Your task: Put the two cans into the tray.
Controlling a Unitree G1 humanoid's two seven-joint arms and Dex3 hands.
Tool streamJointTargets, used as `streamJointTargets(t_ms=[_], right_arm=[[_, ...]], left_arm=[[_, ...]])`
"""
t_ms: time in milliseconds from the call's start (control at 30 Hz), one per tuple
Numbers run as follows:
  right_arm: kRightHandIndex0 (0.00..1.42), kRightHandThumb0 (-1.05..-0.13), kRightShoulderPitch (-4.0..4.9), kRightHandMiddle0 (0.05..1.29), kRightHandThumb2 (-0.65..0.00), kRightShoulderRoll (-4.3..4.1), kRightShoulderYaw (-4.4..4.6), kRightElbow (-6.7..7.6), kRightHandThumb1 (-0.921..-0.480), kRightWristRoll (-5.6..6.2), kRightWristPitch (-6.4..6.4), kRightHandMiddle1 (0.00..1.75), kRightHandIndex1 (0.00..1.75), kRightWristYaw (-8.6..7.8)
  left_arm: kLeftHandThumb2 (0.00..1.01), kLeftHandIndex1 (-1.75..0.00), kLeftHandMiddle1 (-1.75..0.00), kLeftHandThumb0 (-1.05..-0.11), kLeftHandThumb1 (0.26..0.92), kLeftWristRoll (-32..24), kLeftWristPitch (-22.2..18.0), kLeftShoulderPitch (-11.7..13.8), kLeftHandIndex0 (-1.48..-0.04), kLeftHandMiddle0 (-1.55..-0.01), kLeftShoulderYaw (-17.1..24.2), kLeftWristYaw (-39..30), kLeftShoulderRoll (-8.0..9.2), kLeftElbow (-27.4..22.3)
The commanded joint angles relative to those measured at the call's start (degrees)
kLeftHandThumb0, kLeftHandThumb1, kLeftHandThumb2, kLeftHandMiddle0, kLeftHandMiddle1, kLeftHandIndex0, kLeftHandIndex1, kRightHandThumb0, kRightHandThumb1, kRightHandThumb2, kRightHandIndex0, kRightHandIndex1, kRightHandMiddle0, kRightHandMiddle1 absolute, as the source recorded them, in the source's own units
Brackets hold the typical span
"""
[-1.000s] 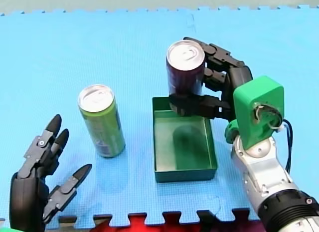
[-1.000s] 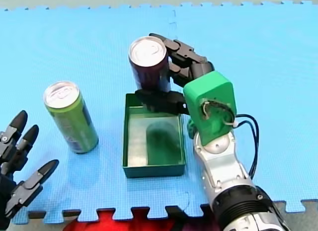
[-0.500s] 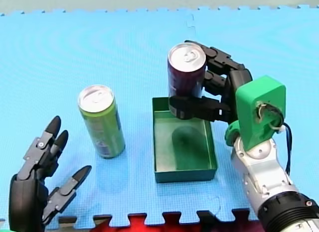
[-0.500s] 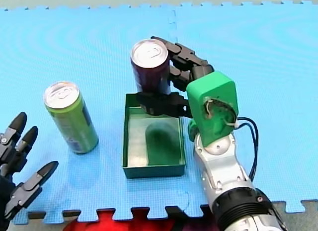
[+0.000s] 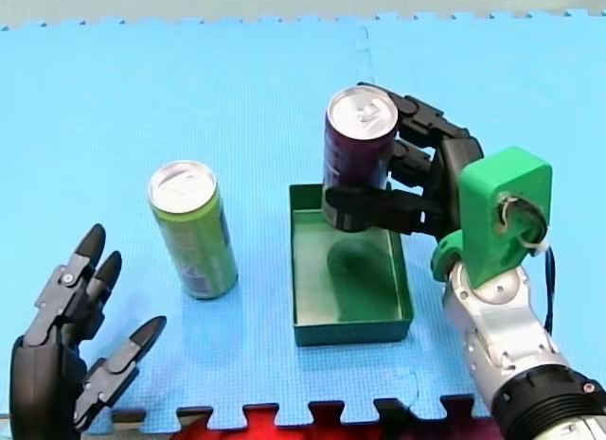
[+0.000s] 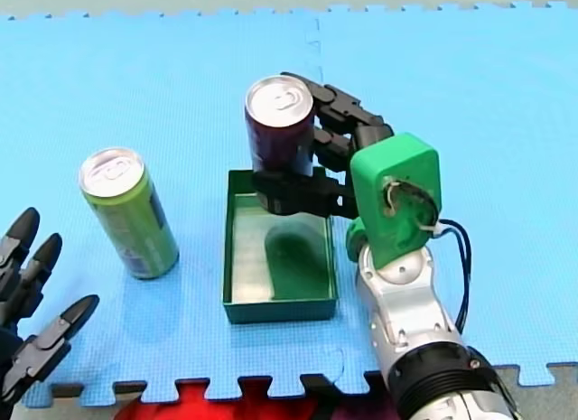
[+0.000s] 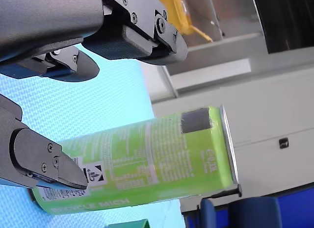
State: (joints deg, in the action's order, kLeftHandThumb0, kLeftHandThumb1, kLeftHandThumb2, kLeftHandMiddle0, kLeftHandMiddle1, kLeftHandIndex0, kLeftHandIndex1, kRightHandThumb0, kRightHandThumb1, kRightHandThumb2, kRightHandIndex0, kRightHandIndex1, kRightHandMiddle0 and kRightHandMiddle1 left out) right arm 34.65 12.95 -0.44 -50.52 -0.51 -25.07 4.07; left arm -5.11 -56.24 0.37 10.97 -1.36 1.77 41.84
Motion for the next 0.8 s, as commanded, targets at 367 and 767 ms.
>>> streamJointTargets(t_ms=[367, 767], right_arm=[[1.32, -0.381, 0.63, 1.19, -0.001, 0.05, -1.09, -2.62, -0.726, 0.71, -2.71, 0.0, 0.0, -0.58], [1.32, -0.391, 0.75, 1.19, 0.0, -0.52, -0.66, -3.92, -0.727, -1.0, -2.26, 0.0, 0.0, 1.18]], left_arm=[[0.0, 0.0, 0.0, -0.991, 0.831, -1.9, -1.2, -0.3, -0.36, -0.43, 1.1, -2.2, 0.4, 1.4], [0.0, 0.0, 0.0, -0.992, 0.817, -3.5, -1.9, -0.6, -0.37, -0.43, 1.5, -4.5, 0.45, 2.0]])
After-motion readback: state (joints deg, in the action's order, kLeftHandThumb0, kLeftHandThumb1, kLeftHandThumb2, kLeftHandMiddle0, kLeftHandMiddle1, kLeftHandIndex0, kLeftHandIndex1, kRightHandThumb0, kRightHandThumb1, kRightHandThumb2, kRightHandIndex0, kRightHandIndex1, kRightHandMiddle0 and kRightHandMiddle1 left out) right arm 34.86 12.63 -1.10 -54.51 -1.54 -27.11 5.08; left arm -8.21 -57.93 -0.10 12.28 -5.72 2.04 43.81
